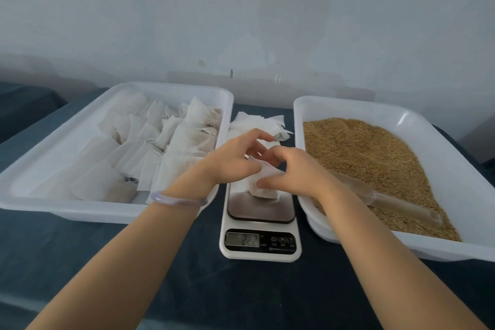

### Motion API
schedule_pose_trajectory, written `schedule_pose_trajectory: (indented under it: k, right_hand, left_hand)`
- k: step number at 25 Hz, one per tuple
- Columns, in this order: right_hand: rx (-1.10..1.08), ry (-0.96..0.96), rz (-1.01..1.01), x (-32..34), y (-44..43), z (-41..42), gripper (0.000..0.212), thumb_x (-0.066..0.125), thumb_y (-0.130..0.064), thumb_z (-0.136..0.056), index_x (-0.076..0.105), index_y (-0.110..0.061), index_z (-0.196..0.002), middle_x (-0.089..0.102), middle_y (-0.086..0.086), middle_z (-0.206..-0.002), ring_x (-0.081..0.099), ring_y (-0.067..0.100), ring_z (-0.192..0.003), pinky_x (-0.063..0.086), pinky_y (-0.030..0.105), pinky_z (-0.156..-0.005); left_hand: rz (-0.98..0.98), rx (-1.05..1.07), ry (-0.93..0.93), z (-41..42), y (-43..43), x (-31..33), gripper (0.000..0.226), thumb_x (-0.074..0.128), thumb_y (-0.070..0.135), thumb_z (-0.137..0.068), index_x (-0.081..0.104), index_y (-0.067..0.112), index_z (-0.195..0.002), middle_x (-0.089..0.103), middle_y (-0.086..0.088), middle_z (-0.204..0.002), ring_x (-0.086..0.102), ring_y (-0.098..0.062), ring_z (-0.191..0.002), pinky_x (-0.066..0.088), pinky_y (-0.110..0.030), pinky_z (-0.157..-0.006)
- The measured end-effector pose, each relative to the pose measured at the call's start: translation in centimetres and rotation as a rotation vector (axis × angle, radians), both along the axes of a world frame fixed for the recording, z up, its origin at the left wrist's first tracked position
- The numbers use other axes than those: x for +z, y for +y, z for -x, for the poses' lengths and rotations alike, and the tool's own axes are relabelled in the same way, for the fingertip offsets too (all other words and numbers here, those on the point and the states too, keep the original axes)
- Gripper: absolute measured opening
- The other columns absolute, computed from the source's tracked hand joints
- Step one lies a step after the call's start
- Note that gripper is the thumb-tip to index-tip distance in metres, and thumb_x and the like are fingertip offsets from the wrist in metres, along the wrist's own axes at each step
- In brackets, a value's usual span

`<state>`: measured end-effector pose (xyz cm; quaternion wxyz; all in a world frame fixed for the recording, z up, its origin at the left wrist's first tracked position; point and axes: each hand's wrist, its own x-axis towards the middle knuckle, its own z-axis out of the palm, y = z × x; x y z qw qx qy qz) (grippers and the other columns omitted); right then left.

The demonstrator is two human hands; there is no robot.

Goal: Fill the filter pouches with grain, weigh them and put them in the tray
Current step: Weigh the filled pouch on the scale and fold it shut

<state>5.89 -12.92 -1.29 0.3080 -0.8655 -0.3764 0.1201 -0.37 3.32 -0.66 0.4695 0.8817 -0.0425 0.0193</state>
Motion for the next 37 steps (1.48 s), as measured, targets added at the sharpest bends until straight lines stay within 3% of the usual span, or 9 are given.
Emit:
schedule_pose_trajectory:
  k: [3,8,12,18,24,27,30,33,37]
  right_hand:
    - [-0.004,-0.071,0.038,0.1,0.2,0.0,0.017,0.072,-0.035,-0.074,0.059,-0.039,-0.083,0.059,-0.013,-0.074,0.057,0.006,-0.069,0.038,0.022,-0.056]
    - [-0.019,-0.056,-0.222,0.3,0.0,0.1,0.02,0.069,-0.022,-0.081,0.064,-0.035,-0.066,0.057,-0.015,-0.056,0.049,-0.001,-0.052,0.035,0.011,-0.05]
    - [0.005,-0.088,-0.368,0.6,-0.1,0.5,0.012,0.076,-0.022,-0.078,0.069,-0.031,-0.072,0.058,-0.023,-0.059,0.051,-0.004,-0.057,0.034,0.007,-0.053]
    - [-0.018,-0.072,-0.478,0.9,0.1,0.8,0.027,0.076,-0.041,-0.065,0.07,-0.028,-0.089,0.068,-0.013,-0.08,0.062,0.0,-0.072,0.046,0.01,-0.063]
    - [-0.017,-0.068,-0.397,1.1,0.5,1.1,0.025,0.068,-0.053,-0.064,0.067,-0.036,-0.083,0.067,-0.021,-0.079,0.062,-0.002,-0.074,0.047,0.009,-0.064]
    - [0.094,-0.078,-0.331,1.7,2.5,2.4,0.012,0.071,-0.033,-0.077,0.065,-0.041,-0.083,0.066,-0.022,-0.078,0.061,-0.002,-0.076,0.046,0.008,-0.069]
    - [0.284,-0.058,-0.235,2.3,6.3,5.1,0.016,0.061,-0.034,-0.087,0.067,-0.033,-0.101,0.066,-0.022,-0.095,0.059,-0.007,-0.09,0.045,0.01,-0.081]
    - [0.417,-0.095,-0.063,2.5,10.8,8.0,0.03,0.05,-0.042,-0.092,0.063,-0.022,-0.112,0.066,-0.008,-0.111,0.058,0.009,-0.102,0.045,0.029,-0.091]
    - [0.432,-0.095,0.01,1.4,13.4,10.0,0.037,0.043,-0.045,-0.095,0.062,-0.016,-0.11,0.066,0.003,-0.106,0.059,0.021,-0.097,0.047,0.042,-0.088]
  left_hand:
    - [0.045,0.004,0.007,0.5,-0.1,0.4,0.047,0.048,-0.007,-0.085,0.047,0.014,-0.127,0.063,-0.005,-0.109,0.057,-0.023,-0.105,0.044,-0.027,-0.089]
    - [-0.115,0.042,0.047,0.3,-0.3,0.5,0.05,0.079,0.035,-0.074,0.053,0.024,-0.116,0.061,0.004,-0.105,0.057,-0.012,-0.095,0.046,-0.026,-0.082]
    - [-0.324,0.09,0.041,0.1,-0.8,0.8,0.019,0.076,0.022,-0.075,0.06,0.014,-0.08,0.056,0.003,-0.072,0.051,-0.013,-0.068,0.038,-0.021,-0.059]
    - [-0.193,0.262,-0.059,2.4,0.3,2.3,0.029,0.068,0.018,-0.08,0.051,0.016,-0.056,0.045,0.008,-0.053,0.042,-0.01,-0.057,0.034,-0.023,-0.053]
    - [-0.082,0.79,0.135,9.4,9.4,1.9,0.018,0.07,0.019,-0.074,0.069,0.004,-0.084,0.065,-0.003,-0.067,0.061,-0.013,-0.057,0.051,-0.023,-0.055]
    - [-0.077,0.837,0.29,11.3,11.6,1.3,0.019,0.067,0.013,-0.076,0.065,0.004,-0.092,0.07,-0.013,-0.083,0.069,-0.023,-0.068,0.058,-0.033,-0.063]
    - [-0.199,0.84,0.403,10.6,12.5,0.8,0.031,0.065,0.007,-0.078,0.057,0.006,-0.108,0.063,-0.007,-0.087,0.064,-0.022,-0.071,0.05,-0.026,-0.055]
    - [-0.204,0.8,0.473,9.5,12.4,0.5,0.034,0.059,0.001,-0.078,0.054,0.001,-0.112,0.062,-0.01,-0.082,0.061,-0.021,-0.065,0.044,-0.024,-0.052]
    - [-0.303,0.736,0.651,9.2,12.9,0.2,0.03,0.062,0.008,-0.079,0.058,0.003,-0.108,0.068,-0.014,-0.096,0.067,-0.028,-0.083,0.055,-0.034,-0.077]
